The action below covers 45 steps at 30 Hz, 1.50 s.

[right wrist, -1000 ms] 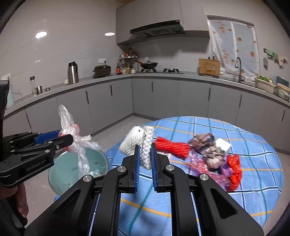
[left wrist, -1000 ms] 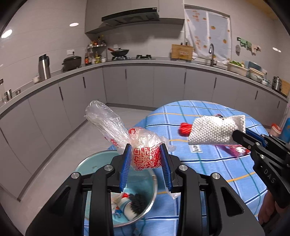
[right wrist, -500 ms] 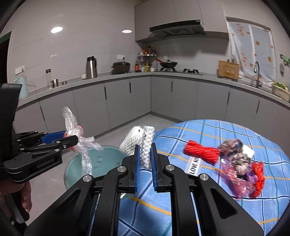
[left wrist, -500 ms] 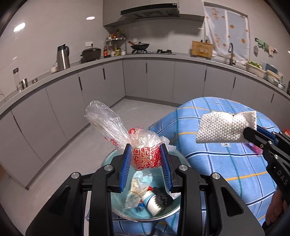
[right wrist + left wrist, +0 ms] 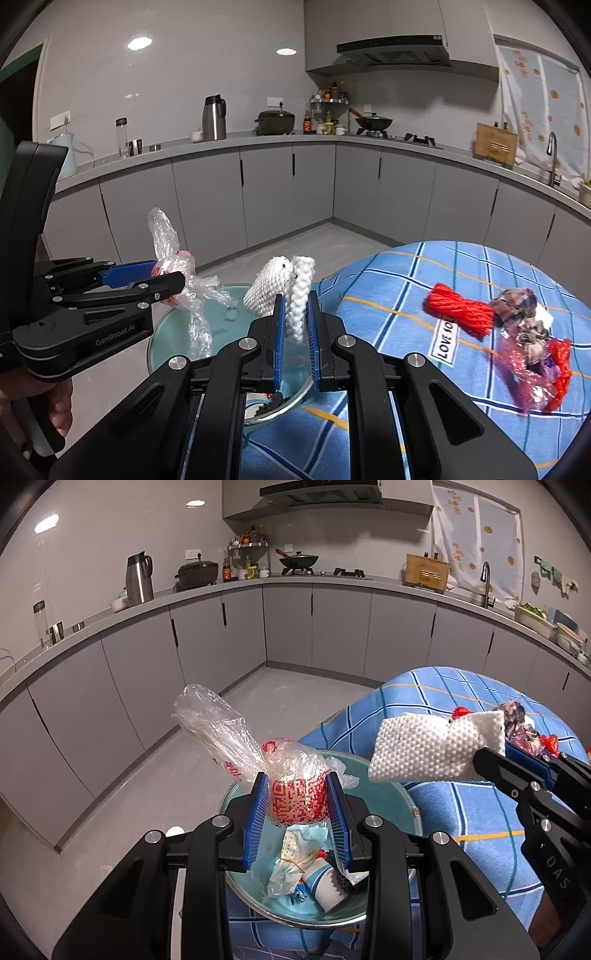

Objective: Collect trash
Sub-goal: 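Open both grippers to drop the bag and foam into the bucket, then move both grippers back over the remaining trash on the table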

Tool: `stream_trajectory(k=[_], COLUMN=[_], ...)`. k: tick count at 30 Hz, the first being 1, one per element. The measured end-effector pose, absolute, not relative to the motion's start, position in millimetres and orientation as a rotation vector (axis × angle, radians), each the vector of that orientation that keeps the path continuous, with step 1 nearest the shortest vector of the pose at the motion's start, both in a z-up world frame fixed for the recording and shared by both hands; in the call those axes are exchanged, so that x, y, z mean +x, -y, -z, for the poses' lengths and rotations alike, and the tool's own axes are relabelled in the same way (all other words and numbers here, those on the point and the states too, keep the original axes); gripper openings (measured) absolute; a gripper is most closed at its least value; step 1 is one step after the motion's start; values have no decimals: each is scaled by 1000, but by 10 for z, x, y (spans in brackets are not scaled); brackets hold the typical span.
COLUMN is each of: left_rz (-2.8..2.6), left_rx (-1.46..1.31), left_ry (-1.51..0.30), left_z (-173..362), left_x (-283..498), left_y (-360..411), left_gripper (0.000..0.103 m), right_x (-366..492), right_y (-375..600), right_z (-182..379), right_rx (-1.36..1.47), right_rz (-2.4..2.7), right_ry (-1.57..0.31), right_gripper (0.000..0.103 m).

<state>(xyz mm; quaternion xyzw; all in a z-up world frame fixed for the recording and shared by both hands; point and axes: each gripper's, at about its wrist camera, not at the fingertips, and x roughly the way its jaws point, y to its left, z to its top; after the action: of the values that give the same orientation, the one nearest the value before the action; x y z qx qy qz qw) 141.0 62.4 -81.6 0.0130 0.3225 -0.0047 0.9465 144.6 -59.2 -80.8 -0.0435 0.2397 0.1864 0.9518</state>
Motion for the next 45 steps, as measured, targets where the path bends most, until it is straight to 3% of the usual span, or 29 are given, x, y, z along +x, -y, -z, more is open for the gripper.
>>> stream_trajectory(k=[26, 29, 31, 35, 36, 39, 42, 45], left_rz=[-1, -5, -14, -30, -38, -48, -62, -60], left_rx=[8, 12, 12, 14, 16, 17, 15, 13], left_ry=[-688, -691, -688, -681, -678, -675, -670, -668], left_z=[968, 976, 980, 973, 972, 972, 970, 961], left_x=[1511, 1519, 1511, 1506, 1497, 1490, 1484, 1478], left_y=[-720, -720, -730, -753, -753, -764, -773, -773], left_gripper=[36, 39, 48, 57, 64, 66, 78, 78], right_x=[1657, 1666, 1671, 1665, 1664, 1650, 1629, 1618], right_y=[429, 442, 458, 489, 501, 522, 544, 560], right_z=[1143, 1176, 1189, 1188, 1186, 1179, 1168, 1162], right_rx=[-112, -106, -101, -93, -90, -89, -88, -88], right_rz=[-417, -417, -417, -407, -403, -395, -388, -384], right_ry=[-568, -572, -576, -575, -575, -574, -570, -571], right_gripper=[14, 20, 20, 31, 32, 34, 46, 46])
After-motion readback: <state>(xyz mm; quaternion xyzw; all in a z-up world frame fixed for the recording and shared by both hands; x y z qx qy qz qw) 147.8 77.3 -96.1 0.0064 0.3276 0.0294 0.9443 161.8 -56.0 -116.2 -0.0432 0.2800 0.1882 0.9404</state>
